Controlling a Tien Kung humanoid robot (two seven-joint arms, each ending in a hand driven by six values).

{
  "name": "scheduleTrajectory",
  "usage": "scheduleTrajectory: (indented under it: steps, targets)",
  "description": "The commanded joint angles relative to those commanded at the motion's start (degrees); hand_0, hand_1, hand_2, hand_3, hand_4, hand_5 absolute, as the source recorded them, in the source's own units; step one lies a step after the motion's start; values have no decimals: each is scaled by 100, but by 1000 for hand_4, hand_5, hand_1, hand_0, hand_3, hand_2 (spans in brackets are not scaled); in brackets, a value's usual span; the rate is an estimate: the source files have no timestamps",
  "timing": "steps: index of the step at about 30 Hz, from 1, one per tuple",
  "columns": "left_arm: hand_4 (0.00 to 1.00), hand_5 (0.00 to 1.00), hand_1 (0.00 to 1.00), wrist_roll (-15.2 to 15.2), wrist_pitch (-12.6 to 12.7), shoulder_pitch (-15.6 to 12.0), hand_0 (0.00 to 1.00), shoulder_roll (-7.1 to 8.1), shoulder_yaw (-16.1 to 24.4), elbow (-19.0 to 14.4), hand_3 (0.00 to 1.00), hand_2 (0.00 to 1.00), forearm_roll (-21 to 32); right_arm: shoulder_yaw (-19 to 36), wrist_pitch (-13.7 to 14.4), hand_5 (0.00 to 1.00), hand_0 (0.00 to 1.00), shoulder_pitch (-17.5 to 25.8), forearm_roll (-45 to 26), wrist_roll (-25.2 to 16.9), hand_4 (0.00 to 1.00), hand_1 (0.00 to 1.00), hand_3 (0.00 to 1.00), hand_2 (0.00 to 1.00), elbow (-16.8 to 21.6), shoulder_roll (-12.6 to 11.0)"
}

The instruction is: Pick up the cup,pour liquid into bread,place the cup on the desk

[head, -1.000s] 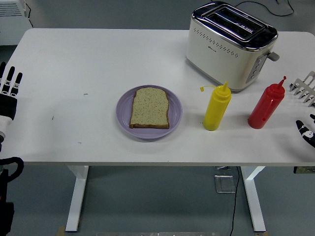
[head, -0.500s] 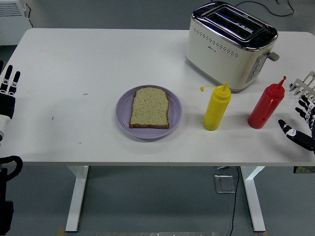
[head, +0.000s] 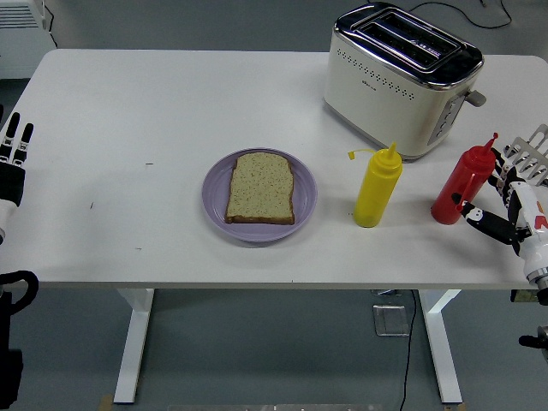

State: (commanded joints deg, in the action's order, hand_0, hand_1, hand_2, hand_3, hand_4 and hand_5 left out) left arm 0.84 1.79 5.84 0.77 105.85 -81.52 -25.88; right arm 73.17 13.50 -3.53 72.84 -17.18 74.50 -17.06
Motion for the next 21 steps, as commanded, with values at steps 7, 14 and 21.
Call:
scheduleTrajectory:
  steps: [7, 14, 21]
  targets:
    - [515, 998, 743, -2, 1, 0, 786, -2, 7, 2, 702, 744, -1, -175, 45, 215, 973, -204, -238, -59, 833, 909, 998, 974, -80, 57]
    - [515, 998, 743, -4, 0, -4, 787, -7, 11, 4, 702, 744, -2, -457, 129, 215, 960, -446, -705, -149, 831, 903, 998, 962, -215, 118]
    - [515, 998, 743, -7, 1, -3, 787, -7, 26, 4, 702, 744, -3, -798, 233, 192, 874, -634, -1353, -294, 813, 818, 961, 882, -322, 147]
